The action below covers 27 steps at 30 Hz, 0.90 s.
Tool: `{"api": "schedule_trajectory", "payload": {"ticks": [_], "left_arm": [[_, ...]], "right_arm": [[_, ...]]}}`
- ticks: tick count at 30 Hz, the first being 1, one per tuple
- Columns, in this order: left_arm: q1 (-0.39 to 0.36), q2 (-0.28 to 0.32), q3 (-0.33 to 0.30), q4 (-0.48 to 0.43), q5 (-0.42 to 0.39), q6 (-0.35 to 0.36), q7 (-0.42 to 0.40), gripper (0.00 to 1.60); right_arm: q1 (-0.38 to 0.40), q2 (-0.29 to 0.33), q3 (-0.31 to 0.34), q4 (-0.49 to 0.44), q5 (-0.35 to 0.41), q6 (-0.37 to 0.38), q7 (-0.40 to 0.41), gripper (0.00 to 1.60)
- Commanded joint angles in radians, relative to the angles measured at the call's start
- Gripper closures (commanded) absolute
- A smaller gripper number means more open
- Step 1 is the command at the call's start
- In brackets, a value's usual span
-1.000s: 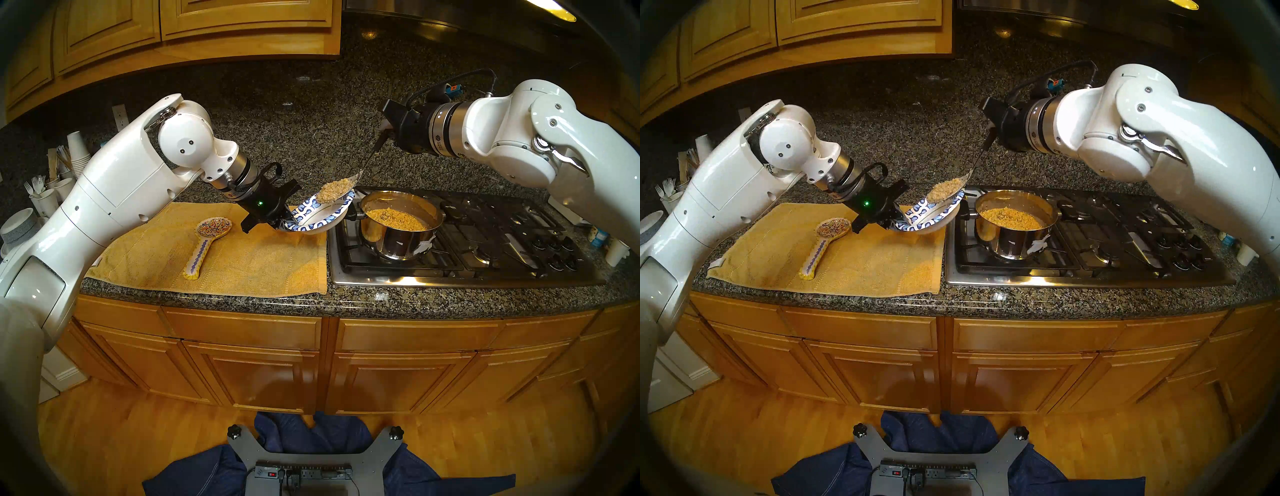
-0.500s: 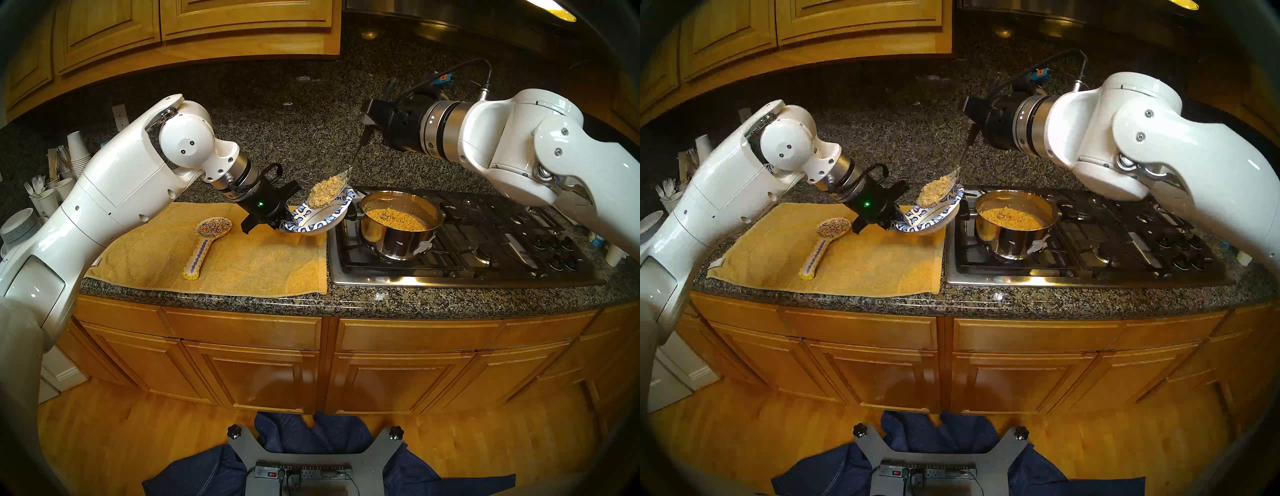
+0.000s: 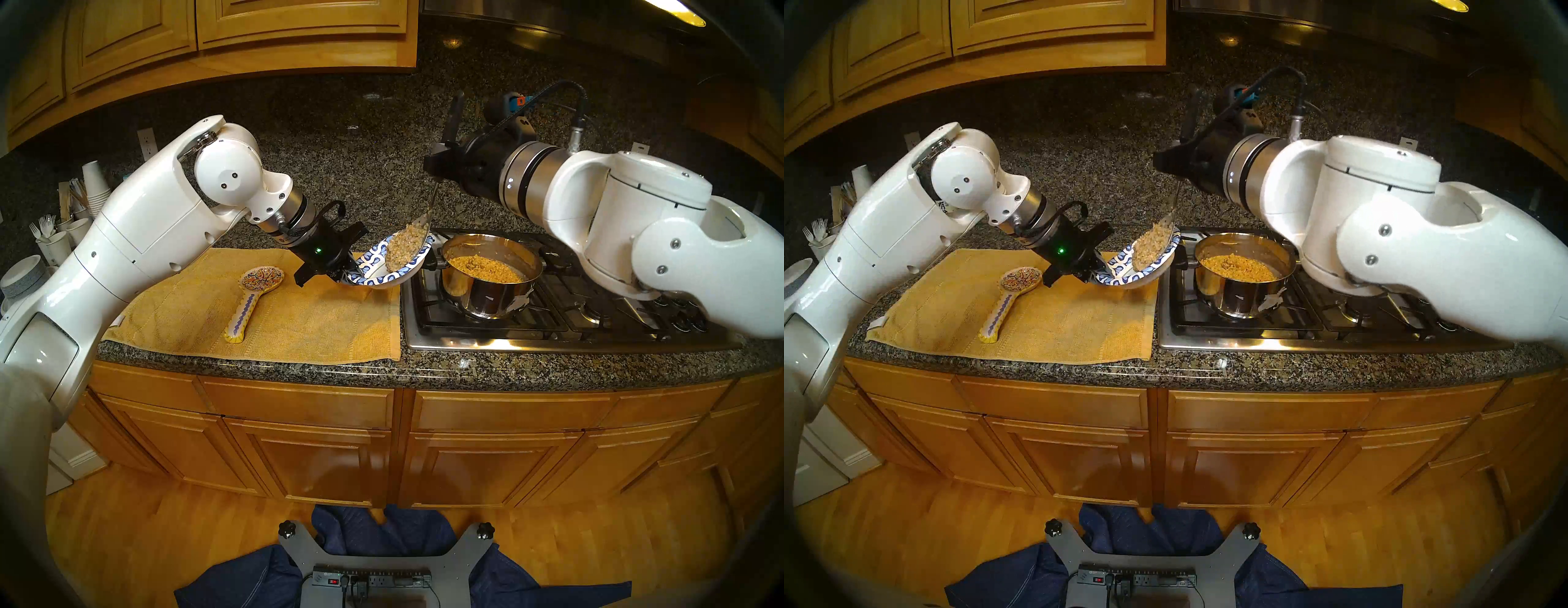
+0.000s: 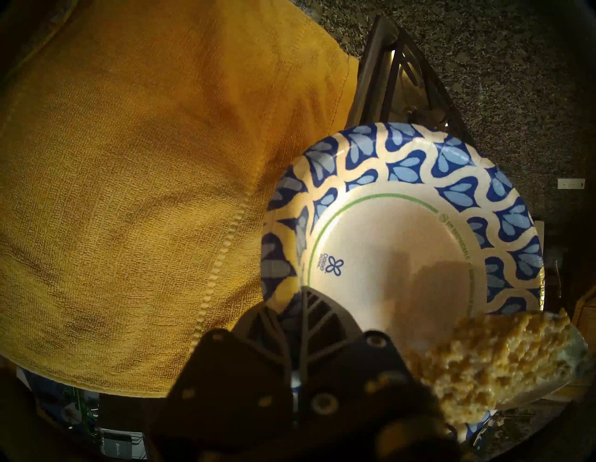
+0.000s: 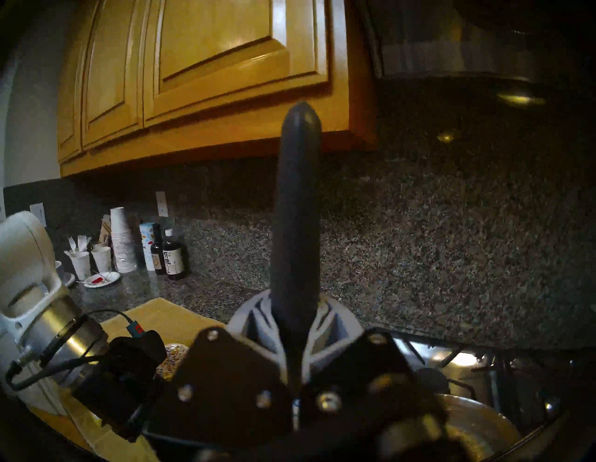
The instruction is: Scoop oatmeal into bowl
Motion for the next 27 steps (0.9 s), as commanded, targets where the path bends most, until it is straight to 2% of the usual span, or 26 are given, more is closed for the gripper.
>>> {"api": "schedule_trajectory", "payload": {"ticks": [1,6,12,20,27], "left_arm": [[-0.039,-0.002,-0.015,-0.003,-0.002,-0.001,0.067,1.60],[-0.040,-0.002,-0.014,-0.003,-0.002,-0.001,0.066,1.60],[-0.039,-0.004,-0.016,-0.003,-0.002,-0.001,0.071,1.60],[-0.039,-0.004,-0.016,-0.003,-0.002,-0.001,0.070,1.60],[-0.040,-0.003,-0.015,-0.003,-0.002,-0.001,0.069,1.60]], "right_arm": [[0.013,-0.076,-0.013,0.031,-0.148,-0.031,-0.083,1.60],[0.022,-0.098,-0.035,0.038,-0.228,-0.024,-0.103,1.60],[0.024,-0.110,-0.046,0.032,-0.272,-0.027,-0.115,1.60],[0.026,-0.101,-0.070,0.003,-0.345,-0.029,-0.105,1.60],[0.031,-0.089,-0.101,-0.017,-0.444,-0.023,-0.101,1.60]]}}
